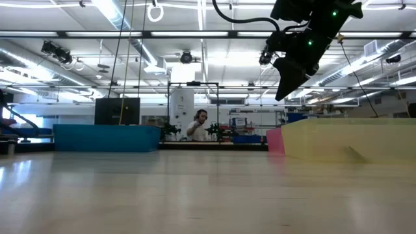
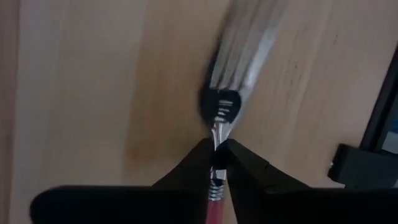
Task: Sort silverware by color (type)
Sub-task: Put the pink fork into the blue bin
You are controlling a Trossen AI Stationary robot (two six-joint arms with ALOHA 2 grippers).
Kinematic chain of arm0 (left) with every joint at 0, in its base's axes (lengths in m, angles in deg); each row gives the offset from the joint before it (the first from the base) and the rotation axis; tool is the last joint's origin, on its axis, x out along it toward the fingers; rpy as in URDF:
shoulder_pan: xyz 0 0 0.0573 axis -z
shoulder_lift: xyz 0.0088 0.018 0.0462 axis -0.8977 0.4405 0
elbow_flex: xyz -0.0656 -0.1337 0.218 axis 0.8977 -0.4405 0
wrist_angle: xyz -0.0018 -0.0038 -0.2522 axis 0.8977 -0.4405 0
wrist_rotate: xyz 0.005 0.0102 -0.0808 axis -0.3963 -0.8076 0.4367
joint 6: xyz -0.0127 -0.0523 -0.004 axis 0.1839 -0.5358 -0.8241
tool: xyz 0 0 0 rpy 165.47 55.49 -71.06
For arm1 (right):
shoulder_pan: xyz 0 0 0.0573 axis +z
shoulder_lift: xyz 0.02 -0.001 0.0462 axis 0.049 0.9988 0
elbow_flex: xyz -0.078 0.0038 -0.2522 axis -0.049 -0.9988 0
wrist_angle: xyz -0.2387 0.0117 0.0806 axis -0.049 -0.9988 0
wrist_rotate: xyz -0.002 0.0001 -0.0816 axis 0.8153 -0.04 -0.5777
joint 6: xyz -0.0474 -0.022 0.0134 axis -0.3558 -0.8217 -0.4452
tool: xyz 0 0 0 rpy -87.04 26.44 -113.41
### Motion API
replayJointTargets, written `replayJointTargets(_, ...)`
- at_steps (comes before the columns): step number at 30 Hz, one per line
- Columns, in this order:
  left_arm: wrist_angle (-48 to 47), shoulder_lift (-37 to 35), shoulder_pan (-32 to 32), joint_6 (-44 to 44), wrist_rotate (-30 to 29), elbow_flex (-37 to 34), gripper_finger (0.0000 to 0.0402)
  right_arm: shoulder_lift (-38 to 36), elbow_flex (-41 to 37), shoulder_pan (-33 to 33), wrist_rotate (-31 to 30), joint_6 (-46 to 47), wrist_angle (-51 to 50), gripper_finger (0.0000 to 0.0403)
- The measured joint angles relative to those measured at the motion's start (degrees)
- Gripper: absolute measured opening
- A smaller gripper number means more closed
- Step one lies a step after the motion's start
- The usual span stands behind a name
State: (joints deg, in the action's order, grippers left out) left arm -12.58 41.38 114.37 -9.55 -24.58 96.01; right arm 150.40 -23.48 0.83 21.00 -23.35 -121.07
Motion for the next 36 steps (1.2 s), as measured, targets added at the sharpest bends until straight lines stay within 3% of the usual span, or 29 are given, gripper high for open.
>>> replayJointTargets(8,-0.4,0.81,-2.32,2.72,1.45,0.29,0.002,0.0,0.0,0.0,0.0,0.0,0.1,0.0099)
replayJointTargets(20,-0.43,0.28,-5.52,9.13,2.91,0.51,0.0014,0.0,0.0,0.0,0.02,0.0,0.48,0.0099)
replayJointTargets(24,-0.95,-1.8,-6.44,10.66,0.45,0.11,0.0014,0.0,0.0,0.0,0.01,0.0,0.51,0.0099)
replayJointTargets(30,-4.2,-6.46,-8.35,13.45,-8.77,-0.23,0.0013,0.0,0.0,0.04,0.02,0.13,0.53,0.0099)
replayJointTargets(36,-10.65,-11.91,-12.19,17.98,-8.5,-0.07,0.0008,0.0,0.0,0.04,0.02,0.04,0.45,0.0099)
